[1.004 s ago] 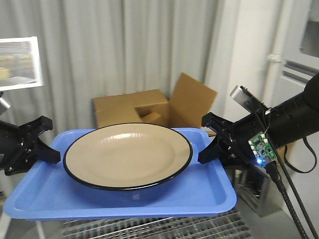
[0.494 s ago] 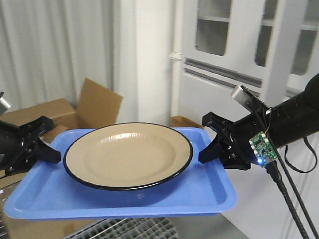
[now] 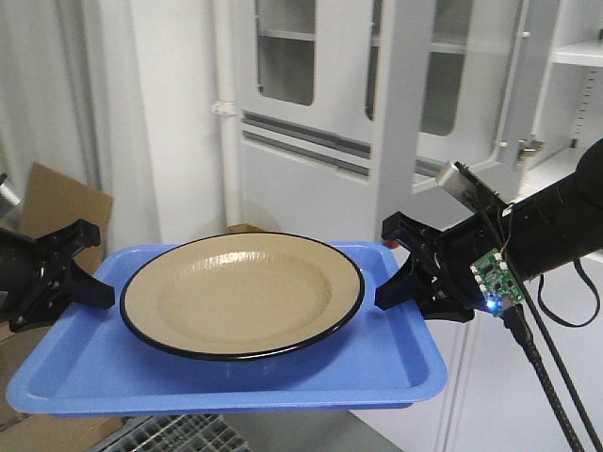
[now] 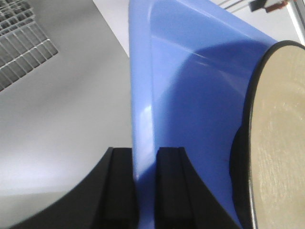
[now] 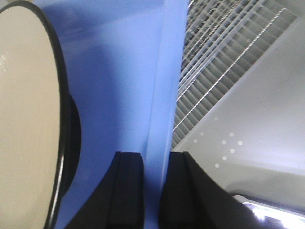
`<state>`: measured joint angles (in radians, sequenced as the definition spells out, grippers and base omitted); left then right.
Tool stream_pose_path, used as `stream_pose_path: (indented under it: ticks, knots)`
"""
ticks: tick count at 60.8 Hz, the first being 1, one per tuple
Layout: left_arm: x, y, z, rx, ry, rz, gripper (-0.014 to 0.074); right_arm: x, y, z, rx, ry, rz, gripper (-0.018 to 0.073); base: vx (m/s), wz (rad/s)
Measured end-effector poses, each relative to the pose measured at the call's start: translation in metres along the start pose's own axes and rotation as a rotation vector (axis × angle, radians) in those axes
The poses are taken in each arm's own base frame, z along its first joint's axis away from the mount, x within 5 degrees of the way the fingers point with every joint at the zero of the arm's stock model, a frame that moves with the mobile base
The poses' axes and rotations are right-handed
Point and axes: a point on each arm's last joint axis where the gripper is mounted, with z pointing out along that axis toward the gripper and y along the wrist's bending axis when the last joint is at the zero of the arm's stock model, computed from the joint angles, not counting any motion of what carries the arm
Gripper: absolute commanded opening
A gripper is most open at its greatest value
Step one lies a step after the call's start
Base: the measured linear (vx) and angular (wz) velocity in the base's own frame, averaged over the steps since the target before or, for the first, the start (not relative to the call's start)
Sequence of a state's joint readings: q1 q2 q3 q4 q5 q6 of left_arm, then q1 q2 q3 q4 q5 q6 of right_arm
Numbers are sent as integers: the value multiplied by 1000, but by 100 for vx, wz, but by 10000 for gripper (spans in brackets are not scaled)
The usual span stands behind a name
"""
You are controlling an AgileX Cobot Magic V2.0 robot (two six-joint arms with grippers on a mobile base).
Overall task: Place disk in tray to left cabinet
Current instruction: 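Keep holding the tray while the base drives to the open cabinet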
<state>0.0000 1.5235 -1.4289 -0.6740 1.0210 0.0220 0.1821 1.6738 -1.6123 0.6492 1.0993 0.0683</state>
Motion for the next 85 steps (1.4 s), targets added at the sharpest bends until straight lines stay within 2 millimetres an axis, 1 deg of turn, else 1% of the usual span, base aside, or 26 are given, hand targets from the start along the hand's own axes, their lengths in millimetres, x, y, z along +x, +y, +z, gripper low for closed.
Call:
stream_pose_path:
  ticks: [49,85]
  knots:
    - [0,0,0,0,0,0,0,0,0,0,0,1,0,-3,6,-42]
    - [0,0,0,0,1,0,0,0,0,0,0,1,0,-3,11,-33]
